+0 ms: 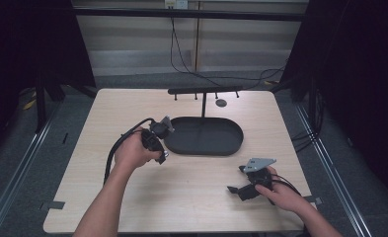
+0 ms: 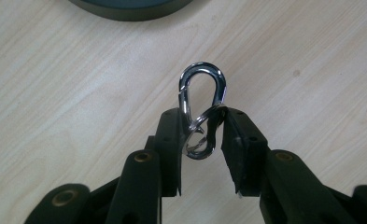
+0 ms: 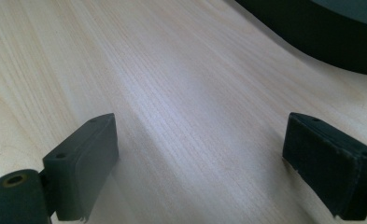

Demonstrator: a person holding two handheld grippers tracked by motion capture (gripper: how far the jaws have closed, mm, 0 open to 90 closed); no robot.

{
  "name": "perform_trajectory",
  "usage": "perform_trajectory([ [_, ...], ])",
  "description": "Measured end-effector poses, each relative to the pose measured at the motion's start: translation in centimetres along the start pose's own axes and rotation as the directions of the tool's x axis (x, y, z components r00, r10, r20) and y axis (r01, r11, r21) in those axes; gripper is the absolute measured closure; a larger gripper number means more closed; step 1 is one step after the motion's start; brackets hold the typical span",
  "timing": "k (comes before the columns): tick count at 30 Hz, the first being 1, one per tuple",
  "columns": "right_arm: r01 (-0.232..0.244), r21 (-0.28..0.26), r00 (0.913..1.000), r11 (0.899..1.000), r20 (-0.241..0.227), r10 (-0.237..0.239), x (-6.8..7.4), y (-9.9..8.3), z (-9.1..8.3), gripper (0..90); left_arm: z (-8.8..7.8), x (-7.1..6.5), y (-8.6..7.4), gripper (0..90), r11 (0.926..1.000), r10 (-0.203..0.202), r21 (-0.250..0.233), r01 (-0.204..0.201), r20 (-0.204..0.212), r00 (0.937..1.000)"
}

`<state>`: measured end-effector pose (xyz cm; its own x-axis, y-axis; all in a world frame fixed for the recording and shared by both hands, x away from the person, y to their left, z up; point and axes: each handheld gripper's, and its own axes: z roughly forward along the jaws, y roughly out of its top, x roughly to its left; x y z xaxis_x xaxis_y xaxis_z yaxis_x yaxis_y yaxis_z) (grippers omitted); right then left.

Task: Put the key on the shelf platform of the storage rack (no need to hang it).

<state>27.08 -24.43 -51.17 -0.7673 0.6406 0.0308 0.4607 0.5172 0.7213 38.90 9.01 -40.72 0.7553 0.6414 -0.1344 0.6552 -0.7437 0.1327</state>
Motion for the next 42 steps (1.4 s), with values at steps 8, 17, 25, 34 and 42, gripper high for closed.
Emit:
perform_trajectory([
  [8,-0.001,0.001,1.0,1.0,0.0,0.001,0.0,0.0,0.0,10.0,-0.3,0.0,1.3,68.3,1.0,0.001,0.004,-0.001,-0.005,1.0],
  [17,-0.001,0.001,1.0,1.0,-0.001,0.001,0.0,0.0,0.0,10.0,-0.2,-0.4,2.5,68.3,1.0,0.004,-0.006,-0.004,-0.009,0.9999],
  [25,0.001,0.001,1.0,1.0,-0.001,-0.001,0.0,0.0,0.0,10.0,0.0,-0.7,3.4,68.3,0.9999,0.011,-0.005,-0.011,-0.015,0.9998],
  [34,0.0,0.001,1.0,1.0,-0.001,0.0,0.0,0.0,0.0,10.0,0.2,-0.4,4.5,68.3,0.9999,-0.006,-0.013,0.006,-0.012,0.9999],
  [42,0.001,0.001,1.0,1.0,-0.001,-0.001,0.0,0.0,0.0,10.0,0.2,-0.2,5.3,68.2,0.9992,-0.016,-0.036,0.015,-0.014,0.9998],
])
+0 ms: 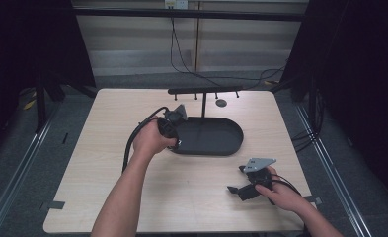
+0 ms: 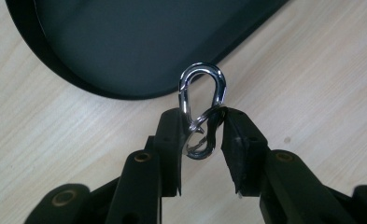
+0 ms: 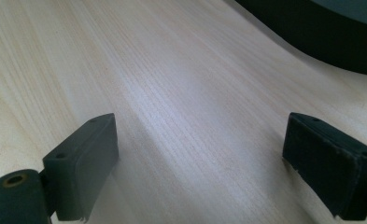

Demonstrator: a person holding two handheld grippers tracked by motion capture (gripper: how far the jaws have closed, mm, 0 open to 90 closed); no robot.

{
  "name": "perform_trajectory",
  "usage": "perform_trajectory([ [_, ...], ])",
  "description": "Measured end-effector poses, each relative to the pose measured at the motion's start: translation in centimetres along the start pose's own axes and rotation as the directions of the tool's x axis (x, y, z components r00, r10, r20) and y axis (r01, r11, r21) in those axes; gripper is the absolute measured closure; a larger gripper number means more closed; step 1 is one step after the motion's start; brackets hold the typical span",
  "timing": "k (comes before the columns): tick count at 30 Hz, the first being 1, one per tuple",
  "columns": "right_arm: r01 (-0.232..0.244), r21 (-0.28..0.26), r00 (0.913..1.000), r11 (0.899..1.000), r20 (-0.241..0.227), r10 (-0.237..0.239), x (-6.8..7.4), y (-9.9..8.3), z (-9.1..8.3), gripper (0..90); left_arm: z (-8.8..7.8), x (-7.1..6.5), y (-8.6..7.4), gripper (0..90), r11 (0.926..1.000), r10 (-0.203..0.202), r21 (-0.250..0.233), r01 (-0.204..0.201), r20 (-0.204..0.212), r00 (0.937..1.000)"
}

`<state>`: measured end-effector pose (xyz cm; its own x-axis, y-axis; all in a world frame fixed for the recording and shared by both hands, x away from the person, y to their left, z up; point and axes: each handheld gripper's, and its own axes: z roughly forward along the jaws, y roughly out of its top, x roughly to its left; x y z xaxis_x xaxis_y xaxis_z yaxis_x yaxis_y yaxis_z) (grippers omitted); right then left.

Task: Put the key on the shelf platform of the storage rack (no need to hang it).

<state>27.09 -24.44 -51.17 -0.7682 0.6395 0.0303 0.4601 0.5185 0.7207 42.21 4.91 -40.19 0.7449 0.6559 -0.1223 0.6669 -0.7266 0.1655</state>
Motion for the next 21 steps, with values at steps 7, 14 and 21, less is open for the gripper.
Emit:
perform_trajectory([
  [7,0.0,0.0,1.0,1.0,-0.001,0.0,0.0,0.0,0.0,10.0,0.7,-0.3,0.7,68.3,0.9999,0.008,0.01,-0.008,-0.011,0.9999],
  [14,0.001,-0.001,1.0,1.0,0.002,-0.001,0.0,0.0,0.0,10.0,1.0,-0.3,1.5,68.2,1.0,0.0,-0.003,0.0,-0.016,0.9999],
  [21,0.0,0.0,1.0,1.0,-0.001,0.0,0.0,0.0,0.0,10.0,1.3,-0.3,2.0,68.3,1.0,-0.002,0.003,0.002,-0.019,0.9998],
])
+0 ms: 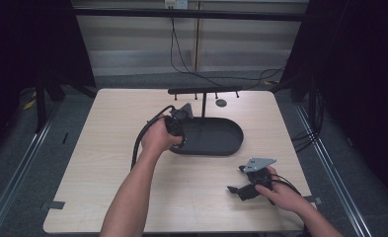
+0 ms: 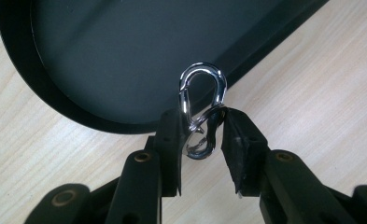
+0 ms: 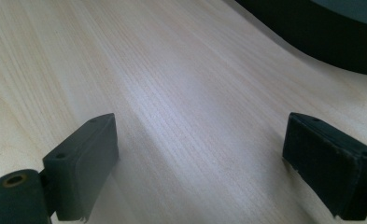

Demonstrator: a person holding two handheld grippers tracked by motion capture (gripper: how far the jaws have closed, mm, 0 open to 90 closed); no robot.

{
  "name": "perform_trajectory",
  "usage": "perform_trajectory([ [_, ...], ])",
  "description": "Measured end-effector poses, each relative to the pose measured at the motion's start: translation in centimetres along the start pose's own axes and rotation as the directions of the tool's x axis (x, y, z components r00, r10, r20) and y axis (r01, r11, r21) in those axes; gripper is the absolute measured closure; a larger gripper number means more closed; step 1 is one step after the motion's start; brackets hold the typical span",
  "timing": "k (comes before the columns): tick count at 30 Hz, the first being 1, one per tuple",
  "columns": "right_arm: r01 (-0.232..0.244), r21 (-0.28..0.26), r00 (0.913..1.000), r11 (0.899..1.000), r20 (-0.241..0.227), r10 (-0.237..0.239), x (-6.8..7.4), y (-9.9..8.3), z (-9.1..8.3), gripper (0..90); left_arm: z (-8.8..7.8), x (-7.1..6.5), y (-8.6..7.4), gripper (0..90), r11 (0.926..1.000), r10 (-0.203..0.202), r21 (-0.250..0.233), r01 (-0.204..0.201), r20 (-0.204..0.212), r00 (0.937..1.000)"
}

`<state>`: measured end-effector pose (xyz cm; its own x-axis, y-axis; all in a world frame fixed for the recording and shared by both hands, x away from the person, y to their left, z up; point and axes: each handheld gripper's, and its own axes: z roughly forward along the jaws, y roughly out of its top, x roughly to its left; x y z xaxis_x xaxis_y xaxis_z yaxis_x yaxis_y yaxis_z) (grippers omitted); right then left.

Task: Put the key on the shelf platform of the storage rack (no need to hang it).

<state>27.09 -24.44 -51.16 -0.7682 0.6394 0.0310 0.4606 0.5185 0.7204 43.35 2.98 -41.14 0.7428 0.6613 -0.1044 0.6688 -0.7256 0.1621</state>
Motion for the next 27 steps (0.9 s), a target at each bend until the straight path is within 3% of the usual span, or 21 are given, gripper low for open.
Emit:
perform_trajectory([
  [15,0.001,0.0,1.0,1.0,0.001,-0.001,0.0,0.0,0.0,10.0,0.4,-0.2,0.9,68.2,0.9998,0.013,-0.013,-0.013,-0.018,0.9997],
  [27,0.0,0.0,1.0,1.0,0.0,0.0,0.0,0.0,0.0,10.0,2.1,0.0,1.5,68.2,0.9995,0.023,-0.021,-0.024,-0.045,0.9987],
])
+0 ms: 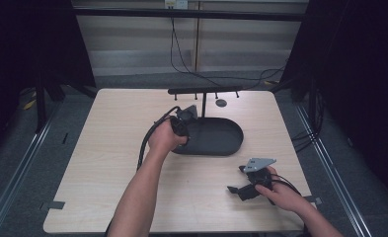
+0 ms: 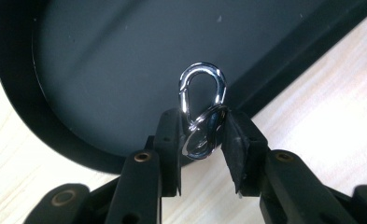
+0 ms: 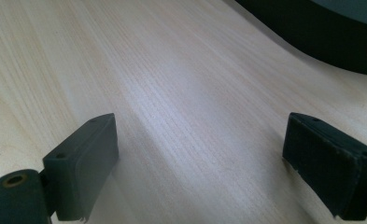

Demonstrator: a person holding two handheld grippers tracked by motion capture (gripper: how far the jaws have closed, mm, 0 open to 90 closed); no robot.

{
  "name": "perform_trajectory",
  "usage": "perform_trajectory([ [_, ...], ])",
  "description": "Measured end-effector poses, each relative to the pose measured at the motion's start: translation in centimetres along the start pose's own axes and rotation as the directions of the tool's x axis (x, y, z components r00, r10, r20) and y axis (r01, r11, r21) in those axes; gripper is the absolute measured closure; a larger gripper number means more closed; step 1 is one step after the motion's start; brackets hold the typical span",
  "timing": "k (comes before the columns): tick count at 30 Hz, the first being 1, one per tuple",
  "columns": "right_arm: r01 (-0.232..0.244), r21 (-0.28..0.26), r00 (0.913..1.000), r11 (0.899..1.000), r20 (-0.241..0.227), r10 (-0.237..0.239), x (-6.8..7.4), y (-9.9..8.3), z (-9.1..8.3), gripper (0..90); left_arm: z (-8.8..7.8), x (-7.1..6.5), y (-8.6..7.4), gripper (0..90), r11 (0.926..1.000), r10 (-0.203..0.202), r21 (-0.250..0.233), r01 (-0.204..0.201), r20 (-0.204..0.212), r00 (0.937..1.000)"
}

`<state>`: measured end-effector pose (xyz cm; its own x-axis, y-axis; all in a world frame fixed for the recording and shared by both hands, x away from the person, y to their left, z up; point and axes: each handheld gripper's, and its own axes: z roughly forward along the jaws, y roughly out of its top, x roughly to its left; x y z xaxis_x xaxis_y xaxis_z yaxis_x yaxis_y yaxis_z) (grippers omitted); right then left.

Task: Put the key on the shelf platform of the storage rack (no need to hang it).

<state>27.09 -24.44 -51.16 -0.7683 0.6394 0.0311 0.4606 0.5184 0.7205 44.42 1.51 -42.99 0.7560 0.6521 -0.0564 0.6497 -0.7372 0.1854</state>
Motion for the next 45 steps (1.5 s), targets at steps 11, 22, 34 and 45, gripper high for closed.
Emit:
perform_trajectory([
  [11,0.0,0.0,1.0,1.0,0.0,0.0,0.0,0.0,0.0,10.0,1.2,0.1,0.3,68.1,0.9998,-0.017,-0.009,0.017,0.005,0.9999],
  [22,0.002,-0.001,1.0,1.0,0.003,-0.002,0.0,0.0,0.0,9.9,1.6,0.1,0.4,68.0,0.9998,-0.021,-0.006,0.021,0.006,0.9998],
  [34,0.001,0.0,1.0,1.0,0.001,-0.001,0.0,0.0,0.0,10.0,1.9,0.0,0.6,67.8,0.9997,-0.018,-0.014,0.018,-0.01,0.9998],
  [45,0.0,0.0,1.0,1.0,0.0,0.0,0.0,0.0,0.0,10.0,2.0,-0.3,1.0,68.5,0.9996,-0.012,-0.028,0.012,-0.016,0.9998],
])
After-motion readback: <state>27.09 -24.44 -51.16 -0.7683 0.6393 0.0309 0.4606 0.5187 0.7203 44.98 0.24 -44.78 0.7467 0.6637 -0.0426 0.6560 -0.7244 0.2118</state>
